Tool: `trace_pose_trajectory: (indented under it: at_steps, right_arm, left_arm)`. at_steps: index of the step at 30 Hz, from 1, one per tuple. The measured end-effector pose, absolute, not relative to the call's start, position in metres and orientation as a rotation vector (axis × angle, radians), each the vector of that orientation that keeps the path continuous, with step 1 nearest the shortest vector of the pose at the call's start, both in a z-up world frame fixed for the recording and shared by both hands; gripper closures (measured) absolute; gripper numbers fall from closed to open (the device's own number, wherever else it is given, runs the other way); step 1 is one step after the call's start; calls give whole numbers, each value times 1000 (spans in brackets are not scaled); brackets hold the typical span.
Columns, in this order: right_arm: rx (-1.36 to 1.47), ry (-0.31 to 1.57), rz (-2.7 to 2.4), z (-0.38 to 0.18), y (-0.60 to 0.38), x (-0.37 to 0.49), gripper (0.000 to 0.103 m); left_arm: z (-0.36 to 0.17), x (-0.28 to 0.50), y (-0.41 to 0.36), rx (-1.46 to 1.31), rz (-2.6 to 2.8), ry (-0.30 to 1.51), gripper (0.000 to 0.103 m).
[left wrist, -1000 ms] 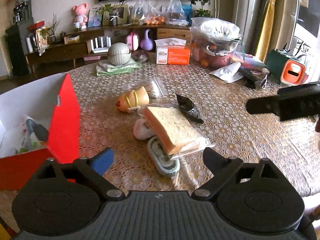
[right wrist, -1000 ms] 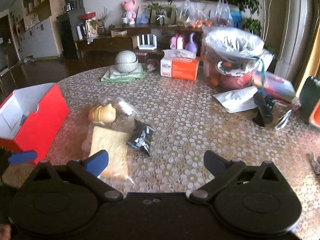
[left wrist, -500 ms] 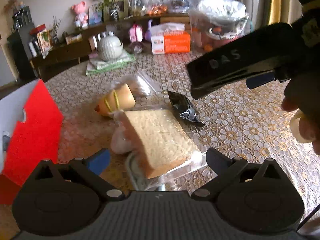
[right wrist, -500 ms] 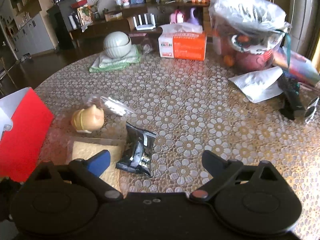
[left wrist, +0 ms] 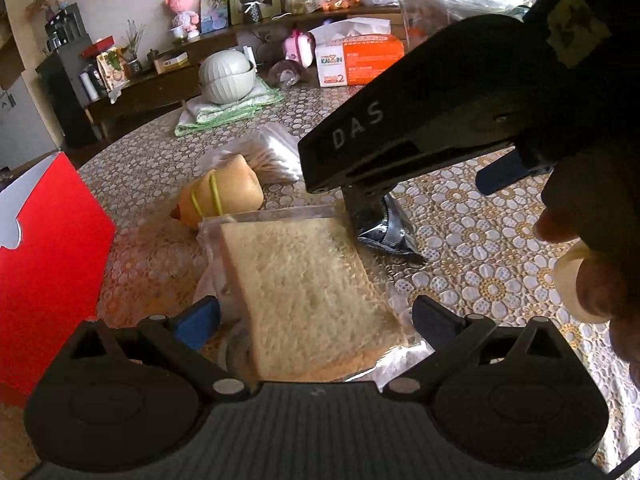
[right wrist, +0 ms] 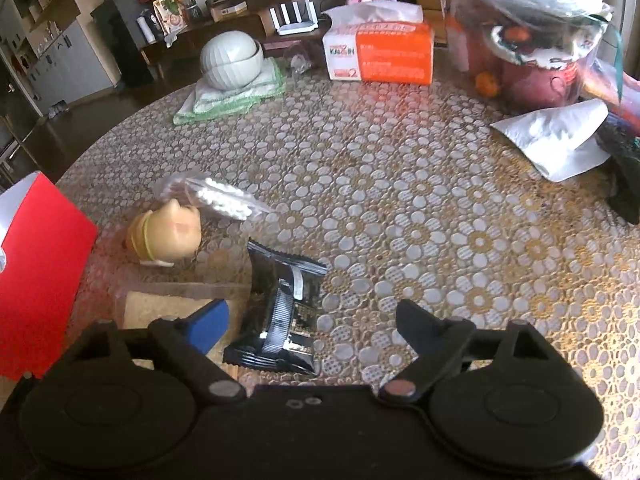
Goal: Organize objects
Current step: 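Grasp the bagged bread slice with the left gripper while the right grasps the black snack packet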
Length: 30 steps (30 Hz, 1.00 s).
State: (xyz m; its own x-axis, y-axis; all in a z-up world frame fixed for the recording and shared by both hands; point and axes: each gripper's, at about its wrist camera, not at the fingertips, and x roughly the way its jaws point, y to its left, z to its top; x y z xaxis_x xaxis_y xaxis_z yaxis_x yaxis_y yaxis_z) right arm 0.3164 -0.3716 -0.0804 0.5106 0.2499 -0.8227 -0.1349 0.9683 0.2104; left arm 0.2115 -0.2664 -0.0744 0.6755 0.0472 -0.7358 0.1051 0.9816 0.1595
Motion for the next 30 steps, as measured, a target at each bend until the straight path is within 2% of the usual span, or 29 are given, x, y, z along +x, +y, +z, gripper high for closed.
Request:
trace_pose_trajectory:
  at_steps: [3, 8, 10, 12, 16, 19, 21, 24, 30]
  right_arm:
    - [132, 1022, 232, -87, -370, 319, 22]
    - [144, 1020, 237, -91, -370, 319, 27]
    - [149, 1016, 242, -90, -371, 318, 35]
    - [149, 1019, 247, -90, -370, 317, 53]
    - [133, 1009, 237, -89, -368, 315, 63]
    - [145, 1003, 237, -87, -369, 311, 66]
    - [151, 994, 229, -84, -371, 308, 67]
    - [160, 985, 221, -79, -375, 300, 67]
    - [171, 962, 211, -62, -386, 277, 67]
  left_arm:
    - [-79, 213, -265, 181, -28, 838, 0]
    - [-84, 217, -263, 156, -25, 855, 0]
    - [-86, 217, -263, 160, -28, 849, 0]
    - [-86, 216, -263, 165, -33, 842, 0]
    - [-86, 214, -261, 156, -36, 831, 1]
    - [-84, 211, -260, 151, -40, 820, 4]
    - [-82, 209, -260, 158, -46, 810, 12]
    - [-80, 208, -257, 154, -56, 808, 18]
    - [-75, 205, -244, 111, -71, 804, 21]
